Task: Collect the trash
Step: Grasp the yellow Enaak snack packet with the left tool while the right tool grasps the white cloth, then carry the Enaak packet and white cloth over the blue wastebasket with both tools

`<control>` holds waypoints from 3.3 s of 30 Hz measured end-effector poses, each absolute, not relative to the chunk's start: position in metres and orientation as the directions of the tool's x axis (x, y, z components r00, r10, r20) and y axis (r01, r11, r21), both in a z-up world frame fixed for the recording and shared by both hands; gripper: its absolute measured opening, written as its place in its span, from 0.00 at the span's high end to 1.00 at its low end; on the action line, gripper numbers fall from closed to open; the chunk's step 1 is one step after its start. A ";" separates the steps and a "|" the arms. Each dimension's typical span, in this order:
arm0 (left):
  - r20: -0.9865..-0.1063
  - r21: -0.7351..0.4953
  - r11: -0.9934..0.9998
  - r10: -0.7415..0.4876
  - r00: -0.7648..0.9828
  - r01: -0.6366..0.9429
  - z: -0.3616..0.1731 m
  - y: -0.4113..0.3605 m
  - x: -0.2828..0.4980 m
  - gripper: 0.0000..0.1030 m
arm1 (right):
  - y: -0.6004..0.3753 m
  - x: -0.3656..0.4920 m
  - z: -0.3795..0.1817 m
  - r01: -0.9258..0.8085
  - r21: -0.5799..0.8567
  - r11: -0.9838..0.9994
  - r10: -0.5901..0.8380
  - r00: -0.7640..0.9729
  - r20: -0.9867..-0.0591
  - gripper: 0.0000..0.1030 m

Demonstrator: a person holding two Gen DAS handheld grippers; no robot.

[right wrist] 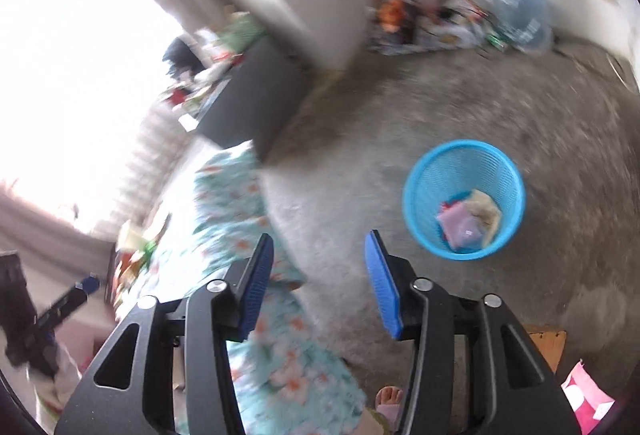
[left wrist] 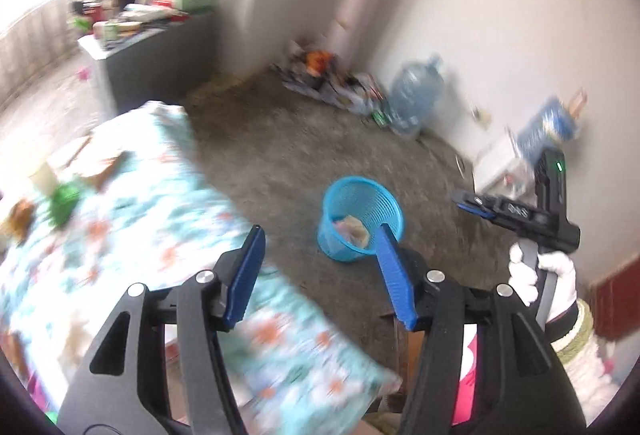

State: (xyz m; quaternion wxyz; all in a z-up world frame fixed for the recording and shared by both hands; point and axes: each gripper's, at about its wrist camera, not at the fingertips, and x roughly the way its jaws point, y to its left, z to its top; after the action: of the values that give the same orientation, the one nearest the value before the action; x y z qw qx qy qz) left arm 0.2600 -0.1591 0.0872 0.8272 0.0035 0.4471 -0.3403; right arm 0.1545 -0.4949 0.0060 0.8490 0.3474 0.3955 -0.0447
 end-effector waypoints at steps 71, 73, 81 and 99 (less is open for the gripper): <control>-0.695 -0.528 0.807 -0.230 0.681 -0.266 -0.062 0.310 0.281 0.98 | -0.049 0.319 0.000 -0.395 0.206 0.895 0.364 0.381 -0.850 0.46; -0.687 -0.533 0.806 -0.236 0.687 -0.256 -0.060 0.308 0.279 0.98 | -0.044 0.326 -0.008 -0.400 0.197 0.895 0.356 0.376 -0.855 0.46; -0.663 -0.551 0.799 -0.246 0.707 -0.239 -0.053 0.310 0.272 0.98 | -0.048 0.336 -0.018 -0.359 0.218 0.908 0.355 0.379 -0.855 0.88; -0.555 -0.546 0.824 -0.222 0.802 -0.149 0.022 0.297 0.242 0.98 | -0.077 0.273 0.083 -0.412 0.373 0.831 0.549 0.509 -0.663 0.95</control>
State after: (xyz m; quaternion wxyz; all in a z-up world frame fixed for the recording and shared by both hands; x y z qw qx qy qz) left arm 0.2419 0.2967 0.0215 0.9019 -0.2958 0.3142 -0.0202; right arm 0.2727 -0.0769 0.0834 0.8644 0.0837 0.4104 0.2780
